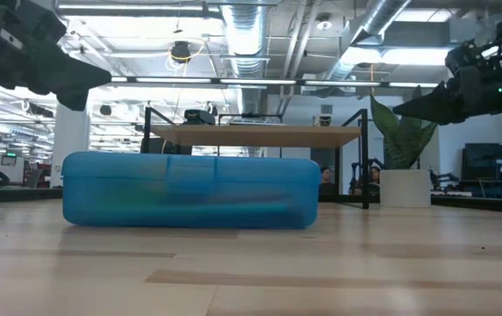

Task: Pack school essentials
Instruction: Return to Home Position

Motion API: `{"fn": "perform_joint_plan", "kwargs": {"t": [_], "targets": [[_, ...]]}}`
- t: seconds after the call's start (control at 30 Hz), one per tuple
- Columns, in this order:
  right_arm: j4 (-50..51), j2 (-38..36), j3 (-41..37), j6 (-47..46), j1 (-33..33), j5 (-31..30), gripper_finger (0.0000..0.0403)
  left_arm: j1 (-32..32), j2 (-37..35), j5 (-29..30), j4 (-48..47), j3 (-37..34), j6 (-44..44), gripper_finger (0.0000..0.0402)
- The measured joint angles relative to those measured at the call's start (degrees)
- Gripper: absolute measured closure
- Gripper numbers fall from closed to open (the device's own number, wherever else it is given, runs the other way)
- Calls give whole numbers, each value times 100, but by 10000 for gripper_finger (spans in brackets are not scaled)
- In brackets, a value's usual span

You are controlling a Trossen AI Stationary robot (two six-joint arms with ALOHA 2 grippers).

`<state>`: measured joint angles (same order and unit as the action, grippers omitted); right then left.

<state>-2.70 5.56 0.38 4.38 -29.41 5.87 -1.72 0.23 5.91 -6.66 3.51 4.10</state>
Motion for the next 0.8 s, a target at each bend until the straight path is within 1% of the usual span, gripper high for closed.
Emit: {"fn": "perform_joint_plan", "kwargs": {"t": [0.1, 0.33, 0.53, 0.67, 0.8], "targets": [[29, 4, -2, 2, 8, -6, 390, 0, 0, -118, -4, -2, 13, 401], [26, 4, -4, 13, 9, -7, 372, -4, 0, -153, 0, -2, 13, 402], [26, 4, -4, 13, 9, -9, 368, -3, 0, 209, 18, -4, -56, 401], [26, 4, -7, 13, 9, -9, 369, -4, 0, 229, 18, -4, -372, 402], [26, 4, -7, 11, 9, -9, 370, -4, 0, 232, 18, -4, -382, 402]]}}
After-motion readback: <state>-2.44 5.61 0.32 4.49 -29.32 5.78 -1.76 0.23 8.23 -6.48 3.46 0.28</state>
